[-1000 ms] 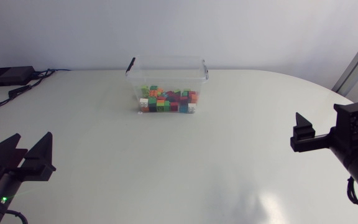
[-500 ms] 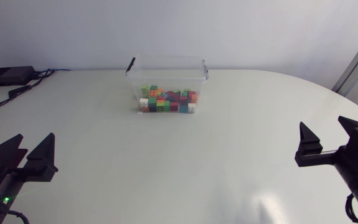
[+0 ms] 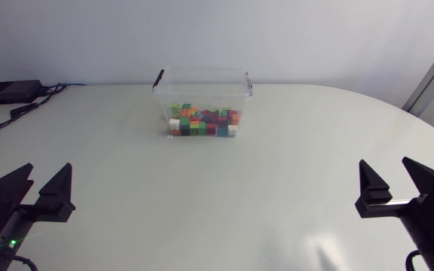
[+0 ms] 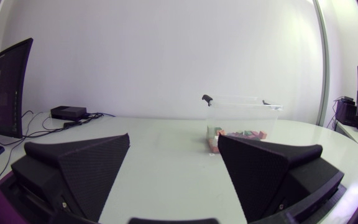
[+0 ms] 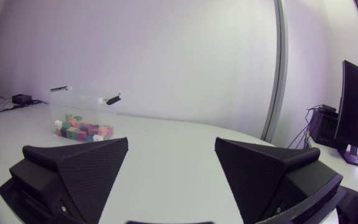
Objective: Place the duplo bricks in the container
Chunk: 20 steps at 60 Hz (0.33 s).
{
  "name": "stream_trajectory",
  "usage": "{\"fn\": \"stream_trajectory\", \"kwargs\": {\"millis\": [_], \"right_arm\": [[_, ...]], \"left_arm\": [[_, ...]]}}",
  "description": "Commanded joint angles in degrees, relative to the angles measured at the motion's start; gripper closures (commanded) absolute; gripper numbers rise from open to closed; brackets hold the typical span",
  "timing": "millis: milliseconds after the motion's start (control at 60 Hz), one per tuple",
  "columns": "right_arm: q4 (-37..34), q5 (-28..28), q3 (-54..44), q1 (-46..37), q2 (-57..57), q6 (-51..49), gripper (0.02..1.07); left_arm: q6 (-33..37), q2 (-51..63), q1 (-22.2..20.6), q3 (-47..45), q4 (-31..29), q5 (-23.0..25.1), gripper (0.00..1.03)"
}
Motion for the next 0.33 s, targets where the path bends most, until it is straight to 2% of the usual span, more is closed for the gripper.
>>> {"fn": "stream_trajectory", "kwargs": {"millis": [0,317], "right_arm": [[-0.9,-1.2,-2.5,-0.8,-2.6,3.4,0.06],[-1.3,-2.1,-3.5,-1.3,-4.3,4.6,0.06]], "left_arm": [[0.9,0.2,-1.0,-1.0,-0.1,-0.7,0.04],[1.1,0.2,-1.6,-1.0,-0.2,-1.2,0.04]]}}
